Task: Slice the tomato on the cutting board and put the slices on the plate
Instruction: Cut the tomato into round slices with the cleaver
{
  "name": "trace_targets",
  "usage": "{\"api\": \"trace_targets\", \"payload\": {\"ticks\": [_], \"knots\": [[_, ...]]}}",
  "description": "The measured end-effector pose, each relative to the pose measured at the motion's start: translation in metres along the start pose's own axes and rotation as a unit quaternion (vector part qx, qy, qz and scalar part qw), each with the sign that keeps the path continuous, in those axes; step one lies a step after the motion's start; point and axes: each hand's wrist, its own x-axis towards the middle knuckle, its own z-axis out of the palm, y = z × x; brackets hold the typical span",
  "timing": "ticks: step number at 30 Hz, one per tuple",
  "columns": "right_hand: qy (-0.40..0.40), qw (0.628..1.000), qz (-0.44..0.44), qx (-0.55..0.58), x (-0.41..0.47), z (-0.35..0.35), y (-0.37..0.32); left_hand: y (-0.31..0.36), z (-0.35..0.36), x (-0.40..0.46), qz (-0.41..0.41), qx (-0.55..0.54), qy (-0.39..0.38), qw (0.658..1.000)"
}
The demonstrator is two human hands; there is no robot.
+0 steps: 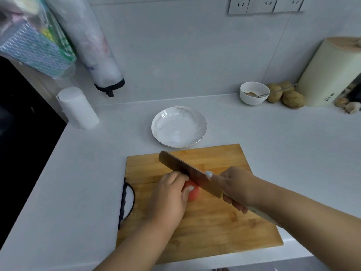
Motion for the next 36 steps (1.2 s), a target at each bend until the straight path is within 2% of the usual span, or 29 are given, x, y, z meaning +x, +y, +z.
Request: {"api": "trace_targets", "payload": {"ticks": [5,14,21,27,36], "knots": [[-0.032,0.999,0.035,-0.008,-0.008,-0.005,0.020,-0.002,0.003,-0.002,0.002,-0.004,0.010,1.000],[-0.022,0.999,0.005,-0.028,0.025,0.019,0.006,-0.007,0.007,-0.002,0.019,0.000,0.021,1.000],[-0.006,0.999,-0.022,-0.036,0.026,0.024,0.012,-0.016,0.022,-0.012,0.070,0.014,0.081,0.994],[-0.012,0.999,-0.026,-0.034,0.024,0.027,0.012,-0.019,0.037,-0.018,0.009,-0.031,0.093,0.995],[-0.025,0.998,-0.046,-0.043,0.022,0.024,0.013,-0.020,0.036,-0.017,0.012,-0.014,0.074,0.997]]}}
